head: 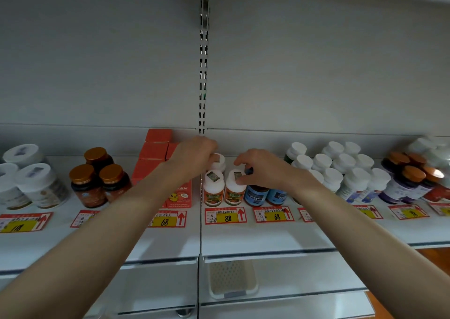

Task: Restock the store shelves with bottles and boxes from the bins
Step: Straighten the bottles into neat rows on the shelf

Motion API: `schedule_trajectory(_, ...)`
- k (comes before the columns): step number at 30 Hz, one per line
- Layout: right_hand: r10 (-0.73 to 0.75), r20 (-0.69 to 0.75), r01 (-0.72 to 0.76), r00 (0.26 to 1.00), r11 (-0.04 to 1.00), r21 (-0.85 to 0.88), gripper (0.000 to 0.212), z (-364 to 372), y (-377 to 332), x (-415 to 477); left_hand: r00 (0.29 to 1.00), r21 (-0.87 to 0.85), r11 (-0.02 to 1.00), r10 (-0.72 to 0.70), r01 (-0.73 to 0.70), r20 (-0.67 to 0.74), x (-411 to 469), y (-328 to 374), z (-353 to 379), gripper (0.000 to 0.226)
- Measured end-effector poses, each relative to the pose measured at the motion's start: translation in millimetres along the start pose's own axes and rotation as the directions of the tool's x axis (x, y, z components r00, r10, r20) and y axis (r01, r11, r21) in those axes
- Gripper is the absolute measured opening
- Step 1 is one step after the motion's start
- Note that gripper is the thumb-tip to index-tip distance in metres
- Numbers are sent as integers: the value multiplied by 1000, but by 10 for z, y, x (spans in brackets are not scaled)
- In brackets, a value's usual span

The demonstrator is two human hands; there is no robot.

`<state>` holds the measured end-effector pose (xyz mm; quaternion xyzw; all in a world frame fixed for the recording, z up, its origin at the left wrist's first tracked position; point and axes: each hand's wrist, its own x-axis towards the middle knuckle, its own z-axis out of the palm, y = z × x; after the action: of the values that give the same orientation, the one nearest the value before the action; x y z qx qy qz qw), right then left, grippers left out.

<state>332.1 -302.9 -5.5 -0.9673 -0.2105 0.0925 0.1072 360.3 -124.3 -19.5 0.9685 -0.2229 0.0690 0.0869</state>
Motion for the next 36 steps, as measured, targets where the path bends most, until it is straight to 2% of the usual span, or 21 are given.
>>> schedule_trajectory(5,-11,-23,11,1000,1000,-2,46,23,-15,-8,985,32,998,47,-54,168,256,-2,39,45)
schedule_trajectory(11,-37,-47,36,998,999,-38,40,80,-26,-1,959,-82,994,88,-69,269,312,-31,47,31)
schedule_trajectory(15,-44,-33,43,998,998,-36,32,93,-27,-6,955,-131,988,120,-87,272,284,-37,36,25)
schedule_trajectory(22,-48,-39,47,998,998,-28,28,110,-25,-19,961,-135,985,137,-107,241,237,-38,33,21)
schedule_trajectory(29,-44,-65,43,997,999,-6,26,124,-27,-48,971,-156,984,122,-90,207,227,-87,86,30)
schedule_trajectory(32,-46,-121,51,992,998,44,20,81,-19,-128,986,-159,983,113,-93,125,234,-86,78,31)
schedule_trajectory(36,10,-161,9,987,993,117,22,19,85,-337,991,-206,970,119,-131,-66,285,6,17,28)
